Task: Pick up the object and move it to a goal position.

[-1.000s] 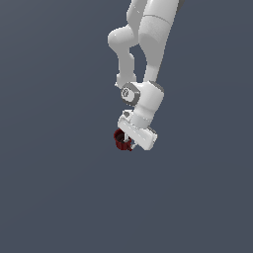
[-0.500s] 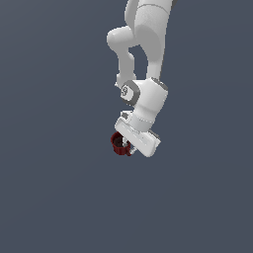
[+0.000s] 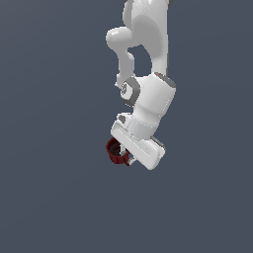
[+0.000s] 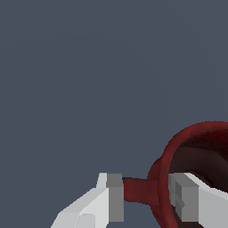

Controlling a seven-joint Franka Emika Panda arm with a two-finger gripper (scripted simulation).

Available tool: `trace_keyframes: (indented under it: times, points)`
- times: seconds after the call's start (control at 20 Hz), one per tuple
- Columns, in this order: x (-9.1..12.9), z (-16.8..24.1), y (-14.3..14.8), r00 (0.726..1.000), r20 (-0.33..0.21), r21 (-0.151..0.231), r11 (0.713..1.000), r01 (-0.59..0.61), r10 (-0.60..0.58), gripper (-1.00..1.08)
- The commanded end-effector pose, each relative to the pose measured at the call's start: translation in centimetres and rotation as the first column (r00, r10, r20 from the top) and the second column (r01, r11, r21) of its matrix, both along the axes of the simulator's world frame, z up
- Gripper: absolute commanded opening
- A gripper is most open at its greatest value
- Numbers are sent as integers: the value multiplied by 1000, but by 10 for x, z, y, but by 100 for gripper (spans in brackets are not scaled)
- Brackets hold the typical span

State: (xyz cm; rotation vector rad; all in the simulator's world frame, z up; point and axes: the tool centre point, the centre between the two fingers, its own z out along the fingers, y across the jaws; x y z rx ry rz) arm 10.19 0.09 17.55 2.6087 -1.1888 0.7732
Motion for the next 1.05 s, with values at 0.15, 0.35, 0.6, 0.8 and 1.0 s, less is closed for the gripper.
trace_keyframes:
  times: [0.15, 0.35, 0.6, 0.8, 1.0]
  points:
    - [28, 23, -2, 1000, 1, 1, 1000, -1, 1, -100]
    - [41, 33, -3, 1000, 1, 0, 1000, -1, 1, -100]
    - [51, 40, -4, 1000, 1, -2, 1000, -1, 1, -100]
    - [54, 42, -4, 1000, 1, -2, 1000, -1, 1, -100]
    - [54, 41, -4, 1000, 1, -3, 1000, -1, 1, -100]
